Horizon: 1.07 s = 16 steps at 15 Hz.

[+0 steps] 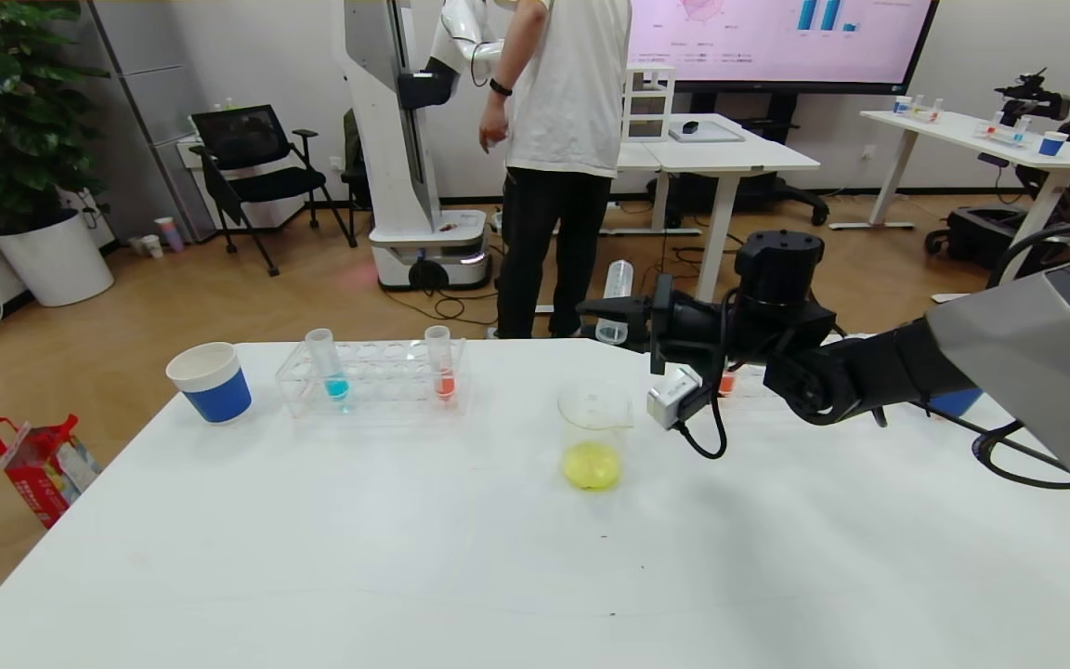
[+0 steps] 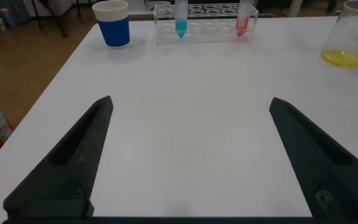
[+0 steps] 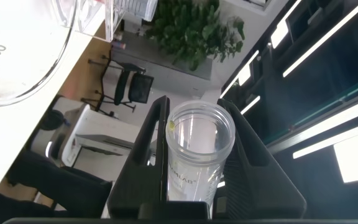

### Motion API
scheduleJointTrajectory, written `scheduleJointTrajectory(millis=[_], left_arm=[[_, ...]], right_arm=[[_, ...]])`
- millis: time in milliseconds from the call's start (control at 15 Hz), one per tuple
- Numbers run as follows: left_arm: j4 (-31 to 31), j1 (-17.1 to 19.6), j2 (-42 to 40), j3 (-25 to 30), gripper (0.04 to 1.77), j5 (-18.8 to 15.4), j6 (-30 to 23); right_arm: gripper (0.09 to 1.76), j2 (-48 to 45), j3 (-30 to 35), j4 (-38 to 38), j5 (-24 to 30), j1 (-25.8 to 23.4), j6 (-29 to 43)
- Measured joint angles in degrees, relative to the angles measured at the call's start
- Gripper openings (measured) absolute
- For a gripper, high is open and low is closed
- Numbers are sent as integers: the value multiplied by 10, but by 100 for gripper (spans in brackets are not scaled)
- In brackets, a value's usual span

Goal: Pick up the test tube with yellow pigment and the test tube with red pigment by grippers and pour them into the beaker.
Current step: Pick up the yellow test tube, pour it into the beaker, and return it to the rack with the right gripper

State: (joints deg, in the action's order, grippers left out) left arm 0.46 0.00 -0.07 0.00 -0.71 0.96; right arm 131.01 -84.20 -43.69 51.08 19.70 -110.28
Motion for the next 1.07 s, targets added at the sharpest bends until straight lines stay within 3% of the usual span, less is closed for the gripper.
scheduleJointTrajectory(millis=[400,733,867,1067], left_arm=[[0,0,0,0,175,0,0],[0,0,0,0,175,0,0],[0,0,0,0,175,0,0],[0,0,0,0,175,0,0]], right_arm=[[51,-40,-17,-13,2,-9,249],[51,-71,-11,-183,-34,-61,535],[51,-78,15,-267,-110,-82,696],[51,-97,62,-295,-299,-100,904]])
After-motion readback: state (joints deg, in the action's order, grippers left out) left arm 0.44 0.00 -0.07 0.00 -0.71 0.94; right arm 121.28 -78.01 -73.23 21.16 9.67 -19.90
